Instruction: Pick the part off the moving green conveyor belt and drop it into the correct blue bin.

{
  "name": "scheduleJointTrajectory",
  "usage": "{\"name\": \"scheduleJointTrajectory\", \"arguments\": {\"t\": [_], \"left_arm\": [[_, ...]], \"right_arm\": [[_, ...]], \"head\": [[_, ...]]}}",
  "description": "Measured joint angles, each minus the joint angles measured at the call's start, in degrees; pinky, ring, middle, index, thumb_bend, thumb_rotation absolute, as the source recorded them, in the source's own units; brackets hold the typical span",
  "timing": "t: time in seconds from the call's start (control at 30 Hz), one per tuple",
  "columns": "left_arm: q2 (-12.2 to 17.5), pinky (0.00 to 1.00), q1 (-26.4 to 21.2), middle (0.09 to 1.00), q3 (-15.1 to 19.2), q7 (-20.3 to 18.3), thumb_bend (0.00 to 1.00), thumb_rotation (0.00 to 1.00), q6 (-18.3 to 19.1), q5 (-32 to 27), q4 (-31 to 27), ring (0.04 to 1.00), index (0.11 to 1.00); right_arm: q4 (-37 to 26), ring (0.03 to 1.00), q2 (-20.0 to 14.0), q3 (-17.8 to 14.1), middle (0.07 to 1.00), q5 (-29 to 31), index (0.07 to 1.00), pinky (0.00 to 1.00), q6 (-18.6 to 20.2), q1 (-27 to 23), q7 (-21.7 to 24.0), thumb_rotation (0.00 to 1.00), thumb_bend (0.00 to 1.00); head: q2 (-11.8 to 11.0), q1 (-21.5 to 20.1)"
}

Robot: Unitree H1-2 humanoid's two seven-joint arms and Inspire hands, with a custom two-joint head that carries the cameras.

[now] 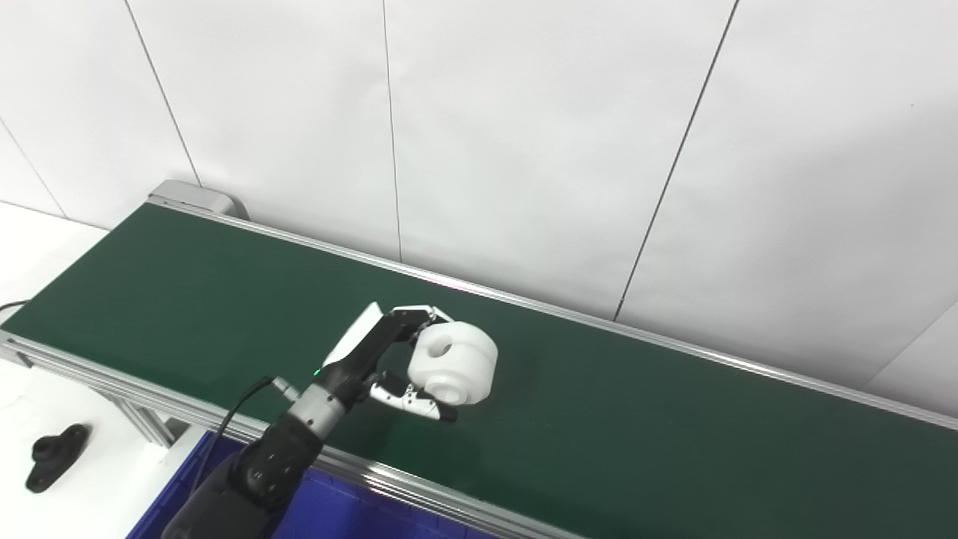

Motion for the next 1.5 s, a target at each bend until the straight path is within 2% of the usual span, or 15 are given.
{"name": "scheduleJointTrajectory", "arguments": {"t": [0.03,0.1,0.23,0.3,0.5,0.57,0.8,0.97,1.3,1.37,1.5], "left_arm": [[0.24,0.35,1.15,0.509,0.15,-0.5,0.47,0.0,-0.03,-0.75,-1.59,0.451,0.518],[0.6,0.35,2.89,0.51,0.57,-1.26,0.47,0.0,-0.07,-0.96,-3.3,0.45,0.516],[1.83,0.39,7.53,0.504,1.58,-3.0,0.48,0.0,-0.05,-2.34,-8.19,0.471,0.488],[2.15,0.38,9.93,0.504,1.88,-3.48,0.48,0.0,-0.19,-2.66,-10.1,0.473,0.486],[1.92,0.39,15.78,0.497,1.73,-4.98,0.48,0.0,-0.38,-3.92,-13.05,0.475,0.485],[1.93,0.4,17.29,0.498,1.2,-5.58,0.48,0.0,-0.4,-5.13,-13.39,0.475,0.482],[2.09,0.4,21.0,0.511,-0.36,-7.38,0.48,0.0,-0.41,-6.02,-13.85,0.484,0.465],[3.98,0.39,22.97,0.515,-2.49,-7.22,0.48,0.0,-0.44,-3.22,-13.81,0.481,0.469],[10.16,0.38,22.82,0.513,-8.98,0.46,0.48,0.0,-0.62,7.82,-11.47,0.476,0.477],[10.88,0.38,22.31,0.51,-10.14,1.74,0.48,0.0,-0.66,10.29,-10.96,0.477,0.482],[10.96,0.38,21.24,0.505,-10.26,1.77,0.48,0.0,-0.74,14.59,-9.52,0.476,0.492]], "right_arm": [[-0.32,0.851,0.13,-0.24,0.877,-0.07,0.911,0.81,0.0,0.2,0.37,0.49,0.77],[-1.55,0.849,0.28,-0.71,0.878,-0.05,0.91,0.8,0.0,0.8,1.32,0.49,0.76],[-2.94,0.844,0.64,-1.03,0.875,-0.3,0.909,0.8,0.0,1.3,1.5,0.52,0.77],[-3.54,0.85,0.61,-1.31,0.876,-0.52,0.911,0.81,0.0,1.57,1.71,0.53,0.77],[-5.45,0.85,0.6,-3.85,0.873,-0.33,0.912,0.8,0.0,2.76,4.76,0.56,0.79],[-5.96,0.848,0.73,-4.65,0.87,-0.03,0.909,0.8,0.0,3.13,5.89,0.55,0.79],[-7.61,0.855,2.0,-7.07,0.868,1.4,0.906,0.82,0.0,3.4,8.95,0.53,0.79],[-7.62,0.85,2.81,-8.6,0.869,1.74,0.905,0.81,0.0,3.59,10.99,0.52,0.79],[-7.64,0.84,3.53,-9.28,0.869,2.0,0.896,0.79,0.0,3.59,12.49,0.53,0.82],[-7.64,0.837,3.57,-9.18,0.867,2.13,0.893,0.79,0.0,3.55,12.49,0.52,0.81],[-7.62,0.832,3.51,-8.41,0.863,2.19,0.887,0.79,0.0,2.89,12.48,0.51,0.8]], "head": [[1.31,-1.13],[1.67,-1.58],[5.44,-4.48],[5.45,-4.48],[9.92,-4.83],[10.63,-4.75],[11.69,-3.69],[11.6,-3.43],[10.99,-1.76],[10.64,-0.8],[10.46,-0.35]]}}
